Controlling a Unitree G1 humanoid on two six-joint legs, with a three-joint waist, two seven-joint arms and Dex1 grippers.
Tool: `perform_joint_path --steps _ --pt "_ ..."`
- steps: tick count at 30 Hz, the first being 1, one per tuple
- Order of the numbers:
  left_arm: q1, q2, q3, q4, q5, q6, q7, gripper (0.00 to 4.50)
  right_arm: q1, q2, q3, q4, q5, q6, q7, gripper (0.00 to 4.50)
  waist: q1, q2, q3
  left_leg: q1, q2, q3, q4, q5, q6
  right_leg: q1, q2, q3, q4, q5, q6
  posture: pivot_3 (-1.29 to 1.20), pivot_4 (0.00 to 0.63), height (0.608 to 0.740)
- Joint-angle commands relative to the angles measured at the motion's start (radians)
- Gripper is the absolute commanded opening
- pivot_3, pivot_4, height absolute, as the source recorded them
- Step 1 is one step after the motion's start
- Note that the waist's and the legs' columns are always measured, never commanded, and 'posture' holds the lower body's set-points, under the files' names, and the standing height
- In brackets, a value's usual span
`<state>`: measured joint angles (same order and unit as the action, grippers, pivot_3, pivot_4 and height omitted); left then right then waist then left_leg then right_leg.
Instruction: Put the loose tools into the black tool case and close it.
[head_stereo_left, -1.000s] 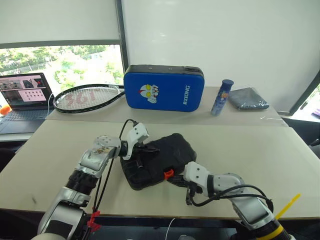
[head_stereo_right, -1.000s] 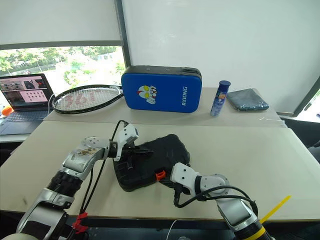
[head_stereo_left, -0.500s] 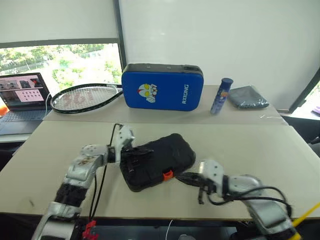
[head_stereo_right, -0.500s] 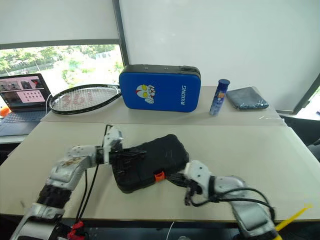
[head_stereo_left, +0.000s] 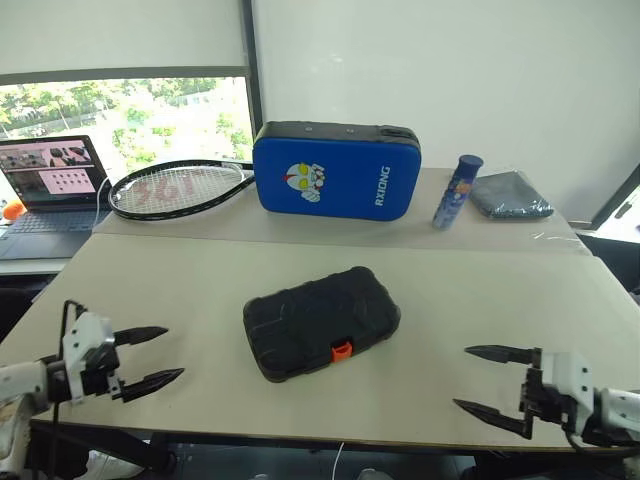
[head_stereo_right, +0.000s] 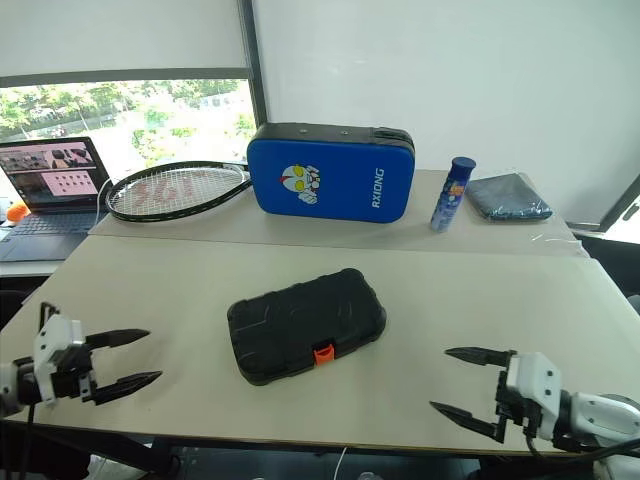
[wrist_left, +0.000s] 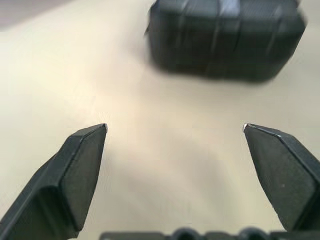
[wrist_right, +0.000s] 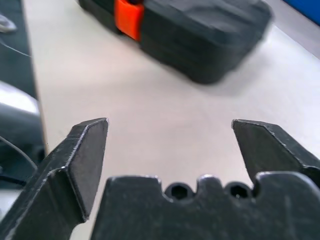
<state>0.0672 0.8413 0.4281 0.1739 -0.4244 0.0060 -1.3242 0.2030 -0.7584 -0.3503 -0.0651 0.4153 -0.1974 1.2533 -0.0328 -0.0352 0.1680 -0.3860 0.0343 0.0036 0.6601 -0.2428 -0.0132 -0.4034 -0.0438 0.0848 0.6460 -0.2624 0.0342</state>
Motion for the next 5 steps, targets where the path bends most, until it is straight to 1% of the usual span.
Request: perform_joint_path --steps 1,5 --pt "0.009 -0.001 0.048 -0.008 0.013 -0.085 0.051 4.49 -0.035 -0.015 -0.034 0.042 -0.007 -0.083 -0.008 4.48 0.000 0.000 0.000 0.000 0.000 0.000 0.000 0.000 0.000 0.000 0.000 0.000 0.000 0.000 0.000 0.00 0.150 0.740" --pt "0.015 -0.005 0.038 -0.018 0.024 -0.122 0.082 4.49 -0.062 -0.011 -0.012 0.058 -0.017 -0.105 -0.016 4.48 -0.001 0.000 0.000 0.001 0.000 0.000 0.000 0.000 0.000 0.000 0.000 0.000 0.000 0.000 0.000 0.00 0.150 0.740"
